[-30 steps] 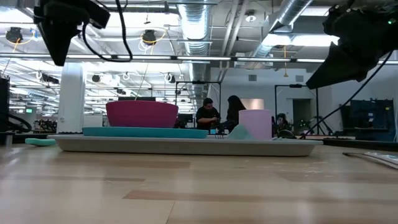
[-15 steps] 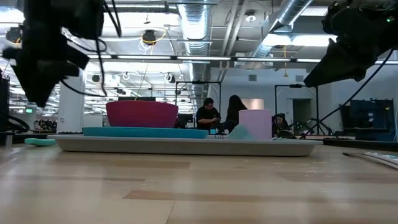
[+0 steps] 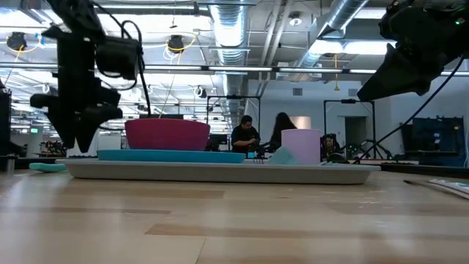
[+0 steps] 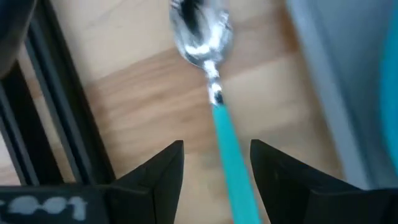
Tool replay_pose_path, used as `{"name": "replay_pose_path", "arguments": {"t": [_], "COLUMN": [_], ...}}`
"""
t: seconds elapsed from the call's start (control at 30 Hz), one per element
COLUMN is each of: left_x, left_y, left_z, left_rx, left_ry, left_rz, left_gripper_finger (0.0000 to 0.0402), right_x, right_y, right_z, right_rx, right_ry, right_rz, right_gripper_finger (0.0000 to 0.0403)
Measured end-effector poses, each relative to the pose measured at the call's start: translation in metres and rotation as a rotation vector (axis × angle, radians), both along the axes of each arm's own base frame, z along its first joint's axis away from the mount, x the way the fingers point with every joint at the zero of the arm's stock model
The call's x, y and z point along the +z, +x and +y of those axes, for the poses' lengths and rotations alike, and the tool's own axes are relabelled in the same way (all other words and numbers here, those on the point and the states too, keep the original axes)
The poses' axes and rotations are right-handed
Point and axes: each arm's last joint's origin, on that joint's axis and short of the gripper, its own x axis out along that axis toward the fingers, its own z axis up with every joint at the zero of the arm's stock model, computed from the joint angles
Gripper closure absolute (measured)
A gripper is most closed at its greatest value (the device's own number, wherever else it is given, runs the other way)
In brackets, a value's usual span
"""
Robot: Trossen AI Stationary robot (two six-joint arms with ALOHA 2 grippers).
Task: Set up tray
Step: Put the blue spoon on the napkin to the right of the purple fork
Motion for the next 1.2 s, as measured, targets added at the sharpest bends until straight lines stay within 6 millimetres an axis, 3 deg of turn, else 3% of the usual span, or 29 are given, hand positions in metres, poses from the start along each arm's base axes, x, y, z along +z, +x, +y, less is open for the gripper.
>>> {"name": "replay_pose_path", "arguments": {"t": [0.3, 0.5, 0.7, 1.0, 1.2], "left_x": [-0.029, -0.037, -0.038, -0.038, -0.036], "left_y": [-0.004, -0.014, -0.012, -0.012, -0.012], "left_z": [0.021, 0.025, 0.027, 0.029, 0.029], "left_rx": [0.025, 0.066, 0.038, 0.089, 0.101], "left_ry": [0.033, 0.05, 0.059, 0.12, 0.126], "left_rz": [-0.154, -0.124, -0.143, -0.142, -0.156], "left_gripper_finger": [0.0225, 0.0235, 0.0281, 0.0387, 0.0392], "right_x": [0.0, 0.0, 0.0, 0.0, 0.0], "right_y": [0.0, 0.0, 0.0, 0.0, 0.0], "right_z": [0.0, 0.0, 0.0, 0.0, 0.0], "right_rx": [0.011, 0.011, 0.011, 0.01, 0.011], "right_ry": [-0.015, -0.015, -0.016, -0.015, -0.016], "right_rz": [0.008, 0.008, 0.008, 0.008, 0.009], "right_gripper_finger": [0.0341, 0.0341, 0.0341, 0.0341, 0.0341]}}
